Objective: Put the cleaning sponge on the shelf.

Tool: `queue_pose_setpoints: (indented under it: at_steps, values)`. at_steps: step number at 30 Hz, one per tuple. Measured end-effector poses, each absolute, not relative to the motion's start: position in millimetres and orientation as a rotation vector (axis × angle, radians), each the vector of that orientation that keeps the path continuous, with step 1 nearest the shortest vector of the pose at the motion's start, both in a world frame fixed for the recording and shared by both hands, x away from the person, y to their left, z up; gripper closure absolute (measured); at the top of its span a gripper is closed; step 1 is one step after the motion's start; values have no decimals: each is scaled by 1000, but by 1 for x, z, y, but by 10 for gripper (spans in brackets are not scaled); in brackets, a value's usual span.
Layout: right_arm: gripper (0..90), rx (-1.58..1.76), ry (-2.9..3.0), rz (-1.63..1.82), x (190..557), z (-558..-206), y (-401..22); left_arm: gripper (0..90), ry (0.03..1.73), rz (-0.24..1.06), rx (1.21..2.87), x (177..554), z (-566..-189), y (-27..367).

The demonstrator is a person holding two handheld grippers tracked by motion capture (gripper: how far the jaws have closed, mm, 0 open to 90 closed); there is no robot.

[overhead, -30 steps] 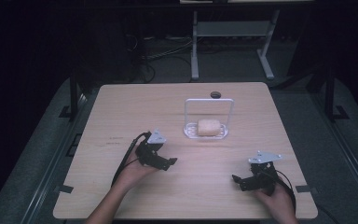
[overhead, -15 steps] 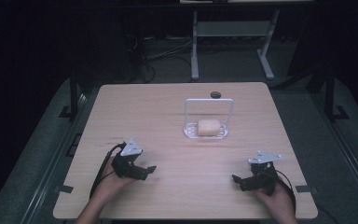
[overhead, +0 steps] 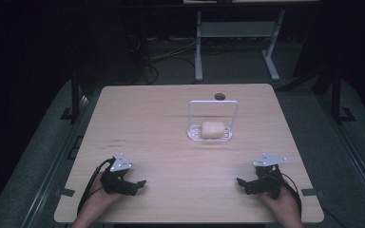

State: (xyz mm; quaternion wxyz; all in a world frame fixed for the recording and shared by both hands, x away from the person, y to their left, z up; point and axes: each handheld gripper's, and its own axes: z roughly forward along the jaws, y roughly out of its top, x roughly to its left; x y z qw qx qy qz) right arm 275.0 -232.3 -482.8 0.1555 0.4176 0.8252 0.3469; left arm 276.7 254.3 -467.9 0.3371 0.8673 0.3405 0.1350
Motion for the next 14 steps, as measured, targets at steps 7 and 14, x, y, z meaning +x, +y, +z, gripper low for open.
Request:
queue_pose_setpoints:
  at_steps: [7, 14]
  values:
    - [13, 1197, 2364, 994, 275, -483, -232, 127, 847, 351, 2243, 274, -472, 262]
    - [13, 1192, 2363, 994, 275, -483, -232, 127, 822, 354, 2220, 273, -475, 265]
